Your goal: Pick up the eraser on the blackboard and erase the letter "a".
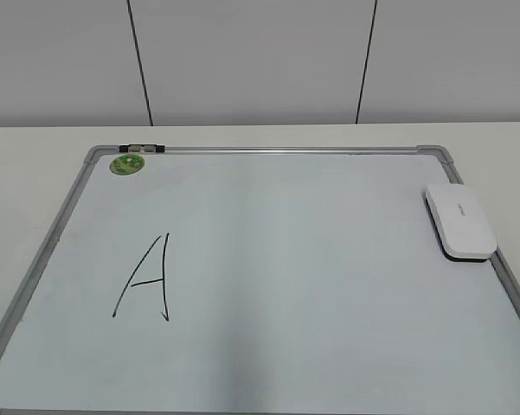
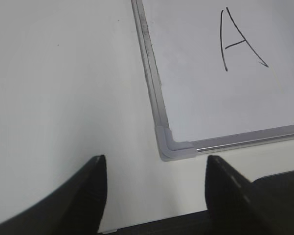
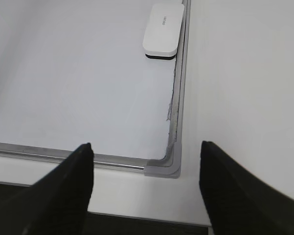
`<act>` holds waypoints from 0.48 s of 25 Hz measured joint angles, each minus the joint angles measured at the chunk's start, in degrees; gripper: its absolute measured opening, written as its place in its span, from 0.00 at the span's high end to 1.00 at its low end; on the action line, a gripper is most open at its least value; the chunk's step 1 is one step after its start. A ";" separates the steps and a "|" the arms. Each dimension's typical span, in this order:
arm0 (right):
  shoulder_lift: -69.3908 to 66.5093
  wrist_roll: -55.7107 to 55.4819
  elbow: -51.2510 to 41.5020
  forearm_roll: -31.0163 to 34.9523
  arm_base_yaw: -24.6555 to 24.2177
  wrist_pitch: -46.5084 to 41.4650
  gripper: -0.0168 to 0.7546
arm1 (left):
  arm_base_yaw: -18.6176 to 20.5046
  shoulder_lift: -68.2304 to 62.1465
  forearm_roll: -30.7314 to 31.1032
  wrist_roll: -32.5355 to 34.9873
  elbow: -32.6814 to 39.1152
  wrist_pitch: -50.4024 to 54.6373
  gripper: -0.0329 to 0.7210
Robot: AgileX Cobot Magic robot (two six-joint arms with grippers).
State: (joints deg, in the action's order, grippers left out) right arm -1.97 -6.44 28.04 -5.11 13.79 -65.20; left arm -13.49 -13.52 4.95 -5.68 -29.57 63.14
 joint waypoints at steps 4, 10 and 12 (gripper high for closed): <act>0.00 0.00 0.00 0.00 0.00 0.00 0.33 | 0.00 0.00 0.00 0.00 0.00 0.00 0.34; 0.00 0.00 0.00 0.00 -1.72 0.00 0.33 | 0.42 1.31 0.00 0.03 0.00 -0.11 0.34; 0.25 0.00 0.00 0.00 -4.92 -0.07 0.33 | 1.55 2.87 -0.09 0.03 0.00 -0.11 0.34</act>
State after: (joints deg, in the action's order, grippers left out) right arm -1.72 -6.44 28.04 -5.11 8.88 -65.28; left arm -11.94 -10.65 4.87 -5.65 -29.57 63.03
